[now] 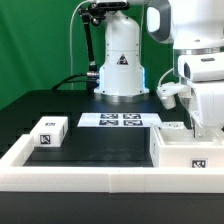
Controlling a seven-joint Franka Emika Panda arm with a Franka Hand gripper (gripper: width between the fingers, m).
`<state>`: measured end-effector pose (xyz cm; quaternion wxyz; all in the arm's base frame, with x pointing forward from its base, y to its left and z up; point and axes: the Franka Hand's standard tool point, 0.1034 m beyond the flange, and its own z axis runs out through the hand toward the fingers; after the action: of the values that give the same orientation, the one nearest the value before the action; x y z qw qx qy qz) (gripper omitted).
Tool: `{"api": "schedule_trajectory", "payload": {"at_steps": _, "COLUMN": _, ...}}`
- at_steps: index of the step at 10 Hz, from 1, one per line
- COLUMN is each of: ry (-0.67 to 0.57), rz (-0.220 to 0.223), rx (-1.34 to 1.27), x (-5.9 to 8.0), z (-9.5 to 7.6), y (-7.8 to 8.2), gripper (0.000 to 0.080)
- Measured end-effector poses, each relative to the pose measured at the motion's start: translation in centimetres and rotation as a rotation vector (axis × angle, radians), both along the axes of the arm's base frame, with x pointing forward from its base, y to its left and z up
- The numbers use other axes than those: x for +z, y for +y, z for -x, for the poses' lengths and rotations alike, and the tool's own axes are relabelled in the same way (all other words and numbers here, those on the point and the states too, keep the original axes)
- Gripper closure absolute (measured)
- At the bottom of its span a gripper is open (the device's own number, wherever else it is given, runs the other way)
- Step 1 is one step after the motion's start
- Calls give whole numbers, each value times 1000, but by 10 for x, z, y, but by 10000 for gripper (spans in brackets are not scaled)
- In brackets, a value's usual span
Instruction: Assemble cabinet
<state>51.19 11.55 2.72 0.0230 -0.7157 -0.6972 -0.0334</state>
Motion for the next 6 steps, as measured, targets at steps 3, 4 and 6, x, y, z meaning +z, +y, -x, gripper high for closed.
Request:
{"api": "schedule_trajectory", "payload": {"at_steps": 3, "ry": 0, "rz": 1, "rx": -2, "x": 0, "z": 0, "y": -1, "gripper": 511}}
{"api": "schedule_trajectory", "payload": {"at_steps": 4, "ry": 0, "rz": 1, "rx": -2, "x": 0, "z": 0, "y": -1, "gripper": 374}}
{"api": "schedule_trajectory", "payload": {"at_steps": 6, "ry": 1, "rz": 1, "rx": -3, "x": 0, "z": 0, "y": -2, "gripper": 69}}
